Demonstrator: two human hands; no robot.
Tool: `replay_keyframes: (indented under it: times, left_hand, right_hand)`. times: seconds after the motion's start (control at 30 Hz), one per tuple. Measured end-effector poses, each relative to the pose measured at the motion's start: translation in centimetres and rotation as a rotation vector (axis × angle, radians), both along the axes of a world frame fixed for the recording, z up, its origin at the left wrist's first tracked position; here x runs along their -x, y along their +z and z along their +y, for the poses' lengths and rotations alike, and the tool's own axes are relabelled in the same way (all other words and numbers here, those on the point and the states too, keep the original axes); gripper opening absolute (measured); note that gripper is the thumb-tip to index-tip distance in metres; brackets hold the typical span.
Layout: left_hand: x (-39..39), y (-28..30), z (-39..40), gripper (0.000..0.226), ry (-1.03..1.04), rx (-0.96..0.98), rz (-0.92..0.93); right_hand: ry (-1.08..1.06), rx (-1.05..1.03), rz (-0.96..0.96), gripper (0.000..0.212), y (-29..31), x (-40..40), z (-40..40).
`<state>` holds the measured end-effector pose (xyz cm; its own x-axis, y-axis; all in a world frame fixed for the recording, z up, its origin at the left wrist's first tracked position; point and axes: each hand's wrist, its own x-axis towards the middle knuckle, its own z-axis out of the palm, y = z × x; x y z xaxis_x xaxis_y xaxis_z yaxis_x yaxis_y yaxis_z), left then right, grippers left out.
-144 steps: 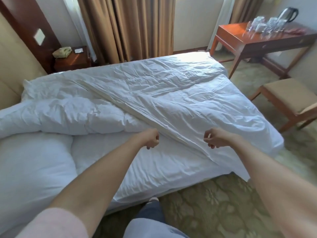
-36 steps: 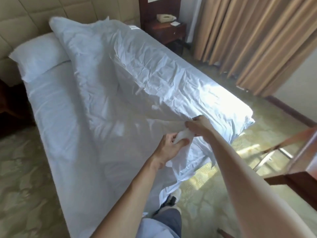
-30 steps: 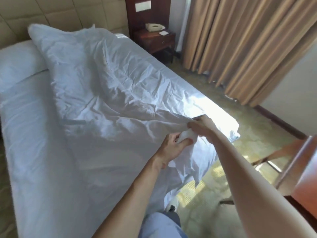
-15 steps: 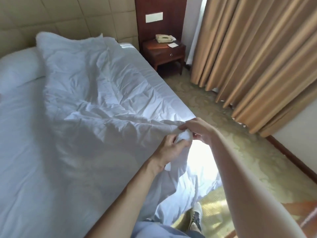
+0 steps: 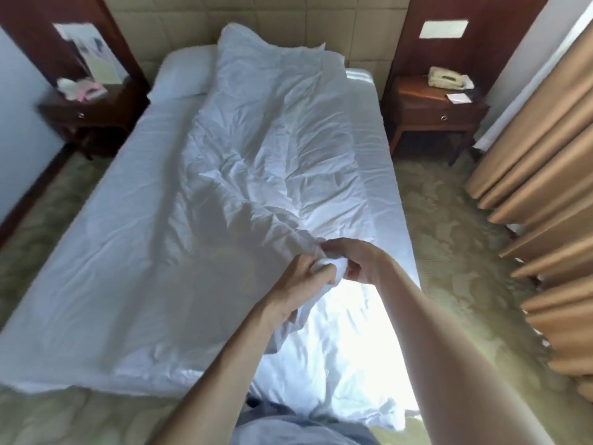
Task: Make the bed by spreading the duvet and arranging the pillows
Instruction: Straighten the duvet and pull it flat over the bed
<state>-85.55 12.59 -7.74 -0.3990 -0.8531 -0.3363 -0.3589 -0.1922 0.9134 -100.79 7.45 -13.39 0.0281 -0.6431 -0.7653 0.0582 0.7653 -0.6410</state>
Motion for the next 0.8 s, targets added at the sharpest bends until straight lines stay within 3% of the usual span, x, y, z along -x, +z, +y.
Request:
replay_keyframes:
  times: [0.07,0.23,0.4,0.6,0.7,0.8]
  left_hand:
    - [-1.2,-0.3,0.3,0.025,0.031,-0.006,-0.025]
    - [-4.8,-0.9,-0.5,0.019,0.055,-0.041,-0.147]
    - [-4.6,-1.7,0.0,0.017,0.092,-0.049,-0.271]
    - [-0.3,-3.1,4.3,0.041,0.157,0.083,-0.517]
    - [2.8,-3.3,8.6,0.044,0.315,0.110,-0.529]
    - [5.2,-3.4,12.7,0.030,0.444,0.119,-0.481]
  right_hand:
    - [0.022,-0.038,-0.087,0.031,-1.0,-1.9,-0.8]
    - [-0.014,0.085,-0.100,0.022,-1.7,-6.4,-2.4]
    - [-0.024,0.182,-0.078,0.053,-2.7,-5.6,-2.6]
    - [0.136,0.208,-0.013,0.030,-4.1,-1.9,-0.4]
    - [0.320,0.235,0.055,0.033,-3.6,0.8,1.7]
    - [0.393,0.293,0.095,0.043,-3.1,2.8,3.9]
